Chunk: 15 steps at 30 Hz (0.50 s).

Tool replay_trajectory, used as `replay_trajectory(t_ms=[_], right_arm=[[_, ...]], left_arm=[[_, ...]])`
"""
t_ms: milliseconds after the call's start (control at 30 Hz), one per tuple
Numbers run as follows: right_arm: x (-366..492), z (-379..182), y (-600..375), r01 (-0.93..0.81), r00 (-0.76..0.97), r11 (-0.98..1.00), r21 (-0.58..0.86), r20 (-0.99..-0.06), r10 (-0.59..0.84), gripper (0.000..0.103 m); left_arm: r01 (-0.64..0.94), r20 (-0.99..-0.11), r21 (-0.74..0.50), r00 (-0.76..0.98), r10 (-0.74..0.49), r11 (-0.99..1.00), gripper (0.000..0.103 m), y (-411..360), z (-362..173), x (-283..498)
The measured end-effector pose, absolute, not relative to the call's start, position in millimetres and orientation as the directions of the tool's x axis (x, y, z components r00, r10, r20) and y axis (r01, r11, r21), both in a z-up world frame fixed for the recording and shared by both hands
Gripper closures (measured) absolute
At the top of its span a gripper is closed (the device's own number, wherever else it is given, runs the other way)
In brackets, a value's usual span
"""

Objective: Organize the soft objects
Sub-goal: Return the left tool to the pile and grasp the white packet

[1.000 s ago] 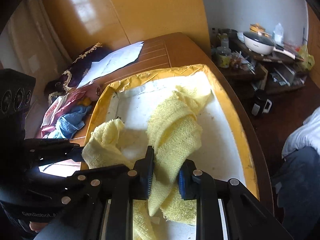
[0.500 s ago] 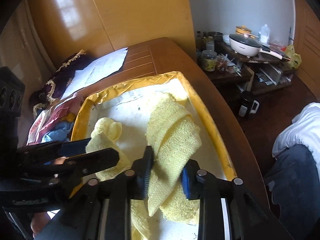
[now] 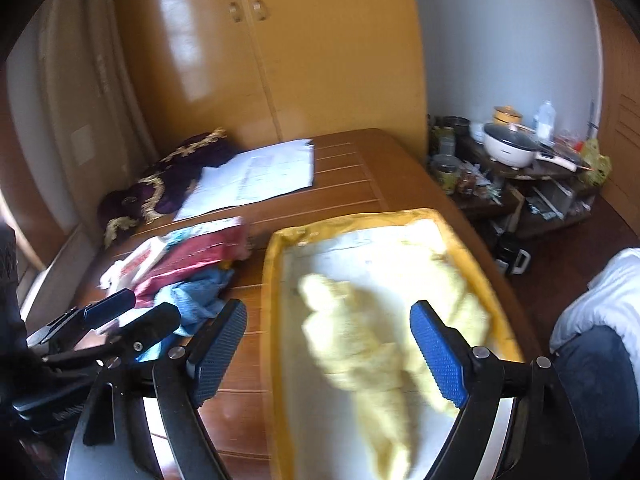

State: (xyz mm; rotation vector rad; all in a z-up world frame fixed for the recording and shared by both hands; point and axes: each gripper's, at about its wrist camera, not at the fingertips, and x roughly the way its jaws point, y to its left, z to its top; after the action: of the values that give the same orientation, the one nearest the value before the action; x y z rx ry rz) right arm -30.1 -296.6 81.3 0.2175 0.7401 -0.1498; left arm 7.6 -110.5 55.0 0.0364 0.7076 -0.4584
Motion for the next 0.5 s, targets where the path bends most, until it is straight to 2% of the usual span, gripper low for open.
replay_trajectory(t_ms=[167, 500], right_arm=[[-15.5, 82.7, -246.1, 0.121, 0.737, 0.980, 0.161, -0.676, 0.020, 0.017], [8.1, 62.6, -187.3, 0.003, 0.692, 0.965, 0.262, -0.697, 0.187, 0.016]], left_arm=[[0.314, -0.614, -0.057, 0.737, -0.281, 0.948, 0.021, -65.4, 55.9, 3.5], [0.193, -0.637, -0.115, 0.739, -0.221, 0.974, 0.021, 2.0, 47.2, 16.9]])
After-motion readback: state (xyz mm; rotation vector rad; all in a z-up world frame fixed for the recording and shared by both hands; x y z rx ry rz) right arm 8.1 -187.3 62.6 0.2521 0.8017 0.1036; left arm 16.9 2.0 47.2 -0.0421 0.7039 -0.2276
